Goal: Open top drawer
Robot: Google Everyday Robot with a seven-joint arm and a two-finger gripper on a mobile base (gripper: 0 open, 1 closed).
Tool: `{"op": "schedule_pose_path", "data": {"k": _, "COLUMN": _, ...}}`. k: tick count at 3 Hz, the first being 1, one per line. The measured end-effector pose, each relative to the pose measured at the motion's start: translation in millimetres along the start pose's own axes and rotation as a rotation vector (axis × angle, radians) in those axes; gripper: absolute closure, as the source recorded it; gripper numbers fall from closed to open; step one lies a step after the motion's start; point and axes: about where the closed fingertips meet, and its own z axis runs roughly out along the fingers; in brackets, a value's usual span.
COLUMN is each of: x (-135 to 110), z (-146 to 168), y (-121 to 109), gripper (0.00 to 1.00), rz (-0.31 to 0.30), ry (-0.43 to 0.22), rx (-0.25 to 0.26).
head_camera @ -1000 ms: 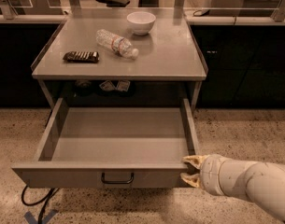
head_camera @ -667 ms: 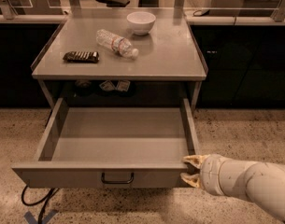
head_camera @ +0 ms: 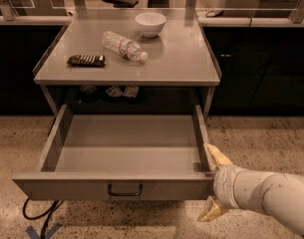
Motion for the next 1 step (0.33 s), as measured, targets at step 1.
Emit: {"op": "schedule_pose_path", "data": {"k": 1, "x": 0.0, "z": 0.0, "y": 0.0, "gripper": 0.00, "rz": 0.000, "ry": 0.000, "rx": 0.000}}
